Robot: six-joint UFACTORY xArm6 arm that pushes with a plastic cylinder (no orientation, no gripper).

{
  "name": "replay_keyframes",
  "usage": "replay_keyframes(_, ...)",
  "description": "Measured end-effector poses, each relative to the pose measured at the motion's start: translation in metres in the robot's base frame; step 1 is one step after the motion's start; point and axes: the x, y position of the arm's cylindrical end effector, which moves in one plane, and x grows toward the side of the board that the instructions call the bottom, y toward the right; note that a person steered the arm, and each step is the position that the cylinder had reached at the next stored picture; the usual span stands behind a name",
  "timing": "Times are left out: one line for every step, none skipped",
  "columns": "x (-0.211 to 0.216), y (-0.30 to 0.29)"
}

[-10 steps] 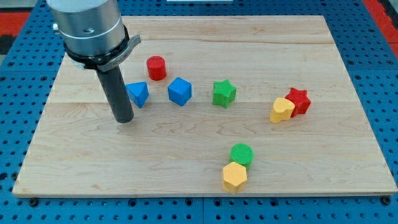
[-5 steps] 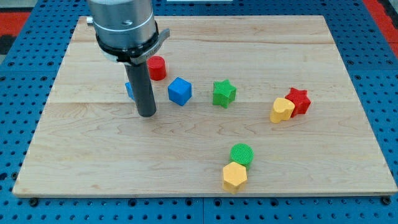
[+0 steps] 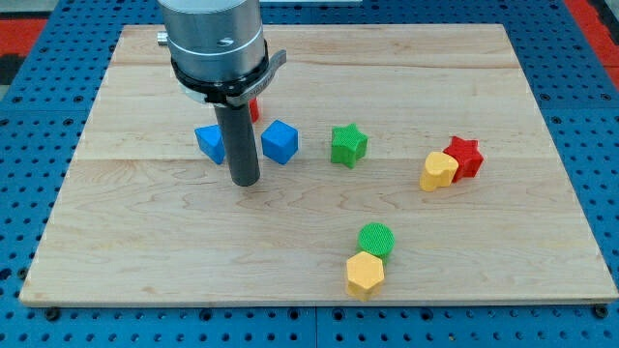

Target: Place the green circle to the left of the blue triangle

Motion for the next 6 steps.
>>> replay_keyframes(0.000,0.005)
replay_keyframes(0.000,0.016)
replay_keyframes(0.000,0.130)
replay_keyframes(0.012,0.176)
replay_keyframes(0.043,0.157)
replay_keyframes(0.044,0.240)
